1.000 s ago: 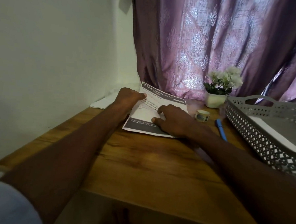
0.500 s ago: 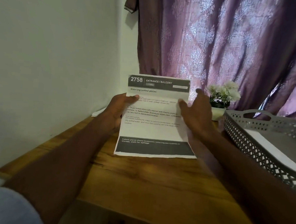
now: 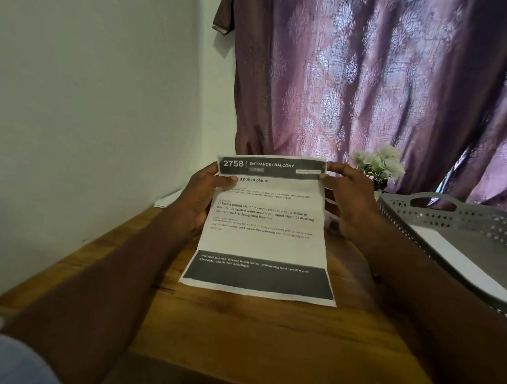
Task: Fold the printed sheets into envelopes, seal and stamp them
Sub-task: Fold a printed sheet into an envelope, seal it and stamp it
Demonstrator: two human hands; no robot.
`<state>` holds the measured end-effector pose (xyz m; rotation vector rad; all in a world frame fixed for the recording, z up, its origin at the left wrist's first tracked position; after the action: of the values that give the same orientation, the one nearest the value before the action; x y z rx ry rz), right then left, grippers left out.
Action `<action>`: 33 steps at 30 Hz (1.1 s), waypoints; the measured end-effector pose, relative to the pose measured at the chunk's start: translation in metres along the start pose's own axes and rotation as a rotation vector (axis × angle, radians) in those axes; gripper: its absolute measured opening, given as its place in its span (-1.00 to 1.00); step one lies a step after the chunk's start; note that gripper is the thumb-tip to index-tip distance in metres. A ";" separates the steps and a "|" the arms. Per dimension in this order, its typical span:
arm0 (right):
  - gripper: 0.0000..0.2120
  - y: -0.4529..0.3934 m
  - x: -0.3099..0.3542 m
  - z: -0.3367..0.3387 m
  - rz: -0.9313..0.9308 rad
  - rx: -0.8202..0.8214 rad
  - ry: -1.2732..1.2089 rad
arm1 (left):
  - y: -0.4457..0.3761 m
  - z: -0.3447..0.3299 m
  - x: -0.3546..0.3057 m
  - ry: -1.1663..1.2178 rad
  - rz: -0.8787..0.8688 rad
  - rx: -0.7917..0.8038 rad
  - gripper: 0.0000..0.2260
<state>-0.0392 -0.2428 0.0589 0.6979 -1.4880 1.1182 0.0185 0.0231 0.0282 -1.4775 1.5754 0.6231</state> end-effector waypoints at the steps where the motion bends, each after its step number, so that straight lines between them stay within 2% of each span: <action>1: -0.77 -0.001 -0.001 0.000 -0.022 0.021 -0.026 | 0.000 0.002 0.000 0.008 0.001 -0.006 -0.65; 7: -0.80 -0.001 -0.008 -0.002 -0.174 0.088 -0.080 | -0.006 0.011 0.001 0.025 0.007 -0.147 -0.78; 14: -0.82 -0.002 -0.014 -0.008 -0.184 0.153 -0.017 | -0.003 0.023 0.001 0.040 0.046 -0.313 -0.82; 16: -0.92 -0.001 -0.016 -0.011 -0.198 0.179 0.001 | -0.001 0.023 0.001 0.069 0.056 -0.311 -0.79; 17: -0.91 -0.001 -0.017 -0.012 -0.205 0.186 -0.006 | 0.000 0.023 0.001 0.087 0.060 -0.301 -0.74; 20: -0.71 -0.002 -0.015 -0.011 -0.221 0.204 -0.044 | -0.001 0.023 0.000 0.141 0.036 -0.272 -0.66; 23: -0.66 -0.004 -0.015 -0.009 -0.225 0.187 -0.081 | -0.003 0.022 -0.001 0.168 0.030 -0.243 -0.70; 26: -0.66 -0.008 -0.015 -0.005 -0.220 0.122 -0.108 | -0.007 0.016 0.004 0.089 0.075 -0.183 -0.63; 29: -0.66 -0.013 -0.018 0.000 -0.217 0.066 -0.143 | -0.004 0.007 0.011 0.000 0.142 -0.080 -0.66; 33: -0.69 -0.016 -0.015 0.002 -0.185 0.032 -0.169 | -0.005 0.011 0.015 -0.113 0.117 -0.114 -0.75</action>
<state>-0.0225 -0.2525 0.0485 0.9515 -1.5150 0.9626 0.0271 0.0233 0.0113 -1.4139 1.5682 0.8618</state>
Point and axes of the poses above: each hand's wrist, its own y-axis away from the middle knuckle, its own z-axis out of the back of the hand, x = y × z, the point moved 5 cm from there along -y, towards the middle knuckle, and after that the axes turned 12 degrees about y, right-handed, at the moved point
